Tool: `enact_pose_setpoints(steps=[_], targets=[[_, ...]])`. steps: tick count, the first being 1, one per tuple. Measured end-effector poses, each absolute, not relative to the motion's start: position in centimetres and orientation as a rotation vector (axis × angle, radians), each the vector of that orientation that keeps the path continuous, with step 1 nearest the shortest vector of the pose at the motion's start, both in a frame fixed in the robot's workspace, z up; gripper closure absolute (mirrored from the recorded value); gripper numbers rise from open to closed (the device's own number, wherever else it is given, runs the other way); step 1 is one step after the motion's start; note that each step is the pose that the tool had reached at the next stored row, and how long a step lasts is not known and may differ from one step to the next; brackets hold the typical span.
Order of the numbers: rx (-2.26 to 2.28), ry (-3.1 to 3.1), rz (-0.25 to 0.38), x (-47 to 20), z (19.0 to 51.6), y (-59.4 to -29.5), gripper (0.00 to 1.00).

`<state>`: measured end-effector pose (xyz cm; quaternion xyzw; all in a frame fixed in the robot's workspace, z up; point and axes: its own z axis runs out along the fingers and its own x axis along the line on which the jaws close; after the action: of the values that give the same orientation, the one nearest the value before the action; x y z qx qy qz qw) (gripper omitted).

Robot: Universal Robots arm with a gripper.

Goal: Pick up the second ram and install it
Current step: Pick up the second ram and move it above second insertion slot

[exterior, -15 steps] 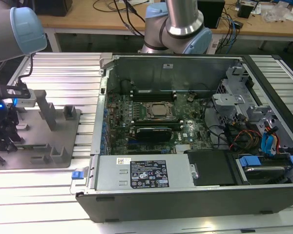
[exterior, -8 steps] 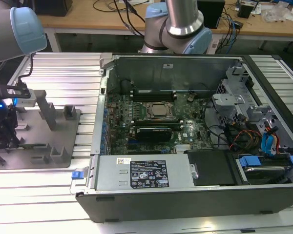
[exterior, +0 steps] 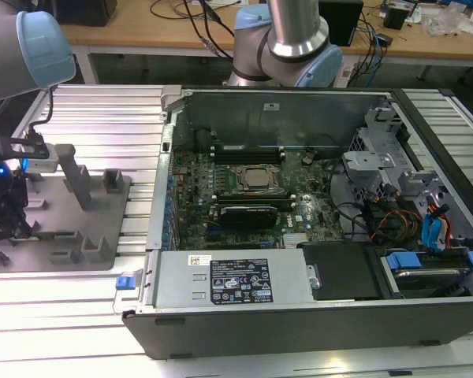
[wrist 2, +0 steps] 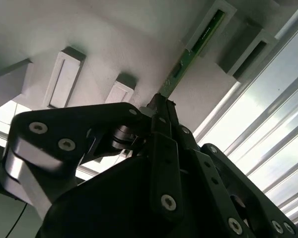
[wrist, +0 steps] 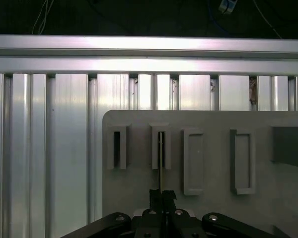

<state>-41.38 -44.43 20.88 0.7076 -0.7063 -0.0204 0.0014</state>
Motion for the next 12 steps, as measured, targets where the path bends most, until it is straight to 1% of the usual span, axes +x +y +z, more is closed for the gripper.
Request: enact_pose_setpoints(steps=[4, 12], targets=[[2.221, -2.217, -0.064, -41.4, 21.1, -44.4, 0.91], [2.221, -2.217, -0.064, -41.4, 23.6, -44.4, 0.91]])
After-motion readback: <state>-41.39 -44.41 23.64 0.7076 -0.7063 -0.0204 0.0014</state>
